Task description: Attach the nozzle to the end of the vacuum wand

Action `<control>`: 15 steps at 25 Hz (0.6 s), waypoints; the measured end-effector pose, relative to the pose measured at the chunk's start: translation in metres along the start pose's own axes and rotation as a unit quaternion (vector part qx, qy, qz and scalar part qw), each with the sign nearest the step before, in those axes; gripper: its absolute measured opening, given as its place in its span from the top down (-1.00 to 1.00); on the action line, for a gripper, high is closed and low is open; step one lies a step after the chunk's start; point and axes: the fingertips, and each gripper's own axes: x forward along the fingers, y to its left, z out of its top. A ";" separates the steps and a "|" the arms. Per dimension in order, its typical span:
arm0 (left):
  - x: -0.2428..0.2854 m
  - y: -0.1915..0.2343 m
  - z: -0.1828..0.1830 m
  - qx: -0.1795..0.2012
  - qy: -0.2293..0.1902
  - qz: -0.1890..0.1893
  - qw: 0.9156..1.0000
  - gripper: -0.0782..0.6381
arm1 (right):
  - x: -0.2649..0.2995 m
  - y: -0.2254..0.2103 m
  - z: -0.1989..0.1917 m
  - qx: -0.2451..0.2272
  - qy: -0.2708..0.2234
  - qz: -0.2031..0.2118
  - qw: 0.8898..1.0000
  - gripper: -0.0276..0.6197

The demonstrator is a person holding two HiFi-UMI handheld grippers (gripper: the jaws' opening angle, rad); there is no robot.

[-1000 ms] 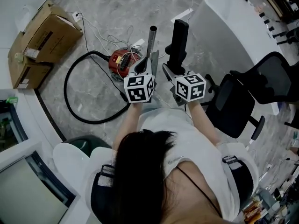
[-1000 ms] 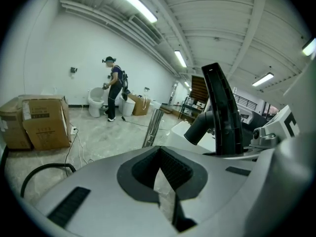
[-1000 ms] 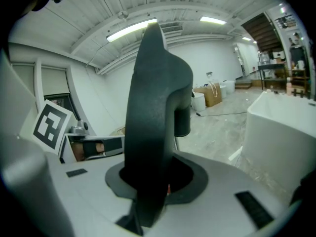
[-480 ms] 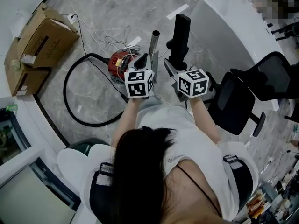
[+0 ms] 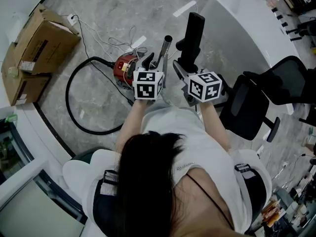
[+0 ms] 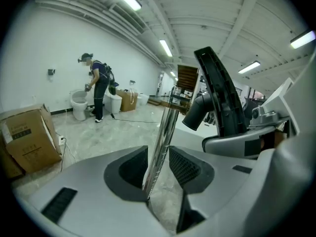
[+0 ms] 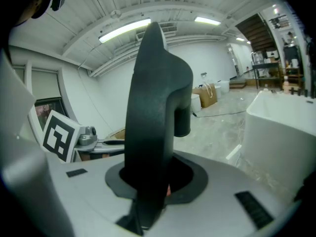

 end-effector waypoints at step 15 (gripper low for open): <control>0.028 -0.005 -0.001 0.048 0.029 -0.047 0.997 0.24 | -0.001 -0.005 0.016 -0.004 -0.005 0.018 1.000 0.63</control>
